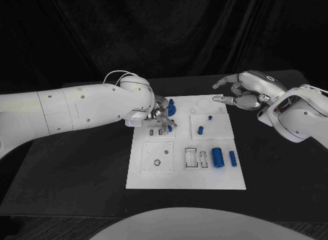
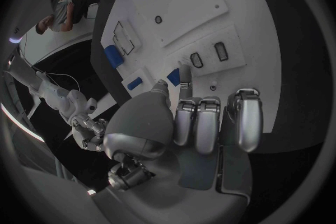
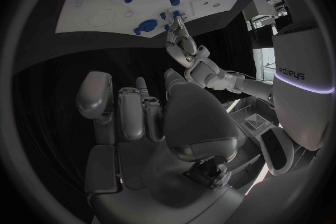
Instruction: Assemble the parts on the task board
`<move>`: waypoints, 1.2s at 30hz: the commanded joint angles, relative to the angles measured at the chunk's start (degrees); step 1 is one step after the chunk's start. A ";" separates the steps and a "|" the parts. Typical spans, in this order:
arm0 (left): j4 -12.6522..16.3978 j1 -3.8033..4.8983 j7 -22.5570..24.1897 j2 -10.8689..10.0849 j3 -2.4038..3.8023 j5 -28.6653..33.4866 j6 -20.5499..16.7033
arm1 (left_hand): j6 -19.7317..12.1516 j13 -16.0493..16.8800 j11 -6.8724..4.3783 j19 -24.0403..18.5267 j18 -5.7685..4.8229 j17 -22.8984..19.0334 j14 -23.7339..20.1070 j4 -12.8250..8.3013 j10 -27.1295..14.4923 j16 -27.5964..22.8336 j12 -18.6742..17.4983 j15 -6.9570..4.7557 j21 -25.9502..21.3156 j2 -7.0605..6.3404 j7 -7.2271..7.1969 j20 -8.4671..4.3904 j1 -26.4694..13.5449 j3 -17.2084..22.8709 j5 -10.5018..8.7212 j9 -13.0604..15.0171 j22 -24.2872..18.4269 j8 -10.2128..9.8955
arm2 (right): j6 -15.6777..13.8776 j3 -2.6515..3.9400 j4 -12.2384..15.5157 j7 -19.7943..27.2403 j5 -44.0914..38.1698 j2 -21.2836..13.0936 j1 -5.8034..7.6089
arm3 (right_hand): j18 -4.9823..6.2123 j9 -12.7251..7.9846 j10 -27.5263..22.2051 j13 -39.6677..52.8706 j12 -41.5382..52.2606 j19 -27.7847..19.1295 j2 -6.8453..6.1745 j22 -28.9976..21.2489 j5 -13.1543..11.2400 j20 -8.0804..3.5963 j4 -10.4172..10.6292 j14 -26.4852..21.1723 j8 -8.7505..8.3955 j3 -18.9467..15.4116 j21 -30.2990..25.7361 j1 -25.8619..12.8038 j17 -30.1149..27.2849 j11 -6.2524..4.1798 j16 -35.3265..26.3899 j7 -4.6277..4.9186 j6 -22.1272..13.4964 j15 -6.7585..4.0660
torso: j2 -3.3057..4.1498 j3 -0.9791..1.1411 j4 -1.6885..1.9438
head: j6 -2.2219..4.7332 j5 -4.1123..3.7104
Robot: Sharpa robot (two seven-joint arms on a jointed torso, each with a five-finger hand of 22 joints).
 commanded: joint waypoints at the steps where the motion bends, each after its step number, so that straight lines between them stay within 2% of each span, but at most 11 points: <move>1: -0.16 -0.12 1.29 0.23 0.05 -0.13 0.77 | -0.23 15.04 -0.30 -0.32 0.44 15.09 6.05 -0.16 6.00 0.15 0.14 -0.31 -0.24 0.12 0.06 -0.03 0.63 0.31 0.52 0.17 4.11 -0.32 | -0.80 0.04 -0.07 -0.21 -0.34 0.06 -0.16 | -0.16 -0.08 2.92 10.13 -0.04 0.19 0.49 6.21 0.39 0.29 -0.01 3.20 0.23 -0.46 -0.27 -0.01 -0.10 0.41 0.00 -0.02 0.30 0.37 | 0.02 -0.01 -0.02 | -0.01 0.04; 9: -0.58 -0.23 1.49 0.53 0.05 -0.13 0.94 | -0.25 15.04 -0.31 -0.45 0.47 15.09 6.05 -0.58 6.00 0.15 0.14 -0.30 -0.38 0.06 0.06 -0.03 1.07 0.74 1.11 0.54 4.00 -0.71 | -0.61 0.04 -0.18 -0.48 -0.34 0.15 -0.22 | -0.15 -0.14 2.92 10.13 -0.04 0.18 0.59 6.22 0.67 0.33 -0.18 3.17 0.29 -0.40 -0.36 0.23 -0.20 0.49 -0.07 0.03 0.41 0.43 | -0.01 -0.02 0.06 | -0.01 -0.07; 13: -0.79 -0.31 1.60 0.71 0.05 -0.13 1.01 | -0.25 15.04 -0.31 -0.69 0.54 15.09 6.05 -0.98 6.00 0.15 0.14 -0.30 -0.57 -0.02 0.06 -0.03 1.45 1.13 1.56 0.86 3.76 -1.05 | -0.55 0.04 -0.25 -0.67 -0.34 0.19 -0.27 | -0.12 -0.34 2.86 10.04 -0.08 0.16 0.71 6.25 1.55 0.43 -0.50 3.14 0.33 -0.25 -0.56 0.90 -0.31 0.60 -0.13 0.13 0.49 0.53 | -0.04 -0.02 0.09 | -0.01 -0.02; 19: -1.06 -0.42 1.72 0.93 0.05 -0.13 1.11 | -0.25 15.04 -0.36 -0.84 0.60 15.09 6.05 -2.33 6.00 0.15 0.14 -0.34 -0.82 -0.22 -0.04 -0.05 2.74 2.53 2.11 1.67 3.65 -1.95 | -0.67 0.04 -0.40 -0.92 -0.34 0.26 -0.32 | -0.08 -0.73 2.80 9.94 -0.12 0.15 0.84 6.34 3.52 0.54 -0.92 3.10 0.35 0.00 -0.83 2.02 -0.45 0.71 -0.17 0.23 0.58 0.63 | -0.03 -0.04 0.09 | -0.01 -0.13; 23: -1.18 -0.47 1.73 0.99 0.05 -0.13 1.26 | -0.22 15.04 -0.43 -0.90 0.63 15.09 6.05 -3.33 6.00 0.15 0.14 -0.39 -0.96 -0.46 -0.13 -0.10 3.60 3.68 2.59 2.20 3.62 -2.50 | -0.67 0.04 -0.47 -1.08 -0.34 0.29 -0.37 | -0.06 -0.86 2.77 9.89 -0.14 0.12 0.87 6.35 4.12 0.57 -1.08 3.07 0.35 0.11 -1.02 2.40 -0.57 0.75 -0.25 0.25 0.60 0.66 | -0.04 -0.06 0.07 | -0.01 -0.13; 26: -1.20 -0.50 1.69 1.00 0.05 -0.13 1.35 | -0.39 15.04 -0.49 -1.17 0.71 15.09 6.05 -4.57 6.00 0.15 0.14 -0.45 -1.23 -0.76 -0.17 -0.17 4.65 5.22 4.00 2.71 3.39 -3.22 | -0.90 0.04 -0.55 -1.12 -0.34 0.31 -0.44 | -0.04 -0.92 2.75 9.86 -0.16 0.09 0.89 6.34 4.43 0.58 -1.15 3.05 0.36 0.17 -1.14 2.57 -0.65 0.76 -0.31 0.27 0.63 0.67 | -0.07 -0.04 0.03 | -0.01 -0.10; 36: -1.17 -0.56 1.75 0.83 0.05 -0.13 1.46 | -0.37 15.04 -0.53 -1.42 0.78 15.09 6.05 -6.30 6.00 0.15 0.14 -0.48 -1.59 -1.62 -0.22 -0.21 5.58 8.15 5.18 3.74 3.24 -4.37 | -1.56 0.04 -0.66 -1.20 -0.34 0.26 -0.54 | 0.02 -1.14 2.57 9.60 -0.28 0.00 1.06 6.32 5.62 0.64 -1.23 2.97 0.37 0.37 -1.57 3.00 -0.98 0.83 -0.56 0.33 0.70 0.73 | -0.10 0.05 0.03 | -0.01 -0.03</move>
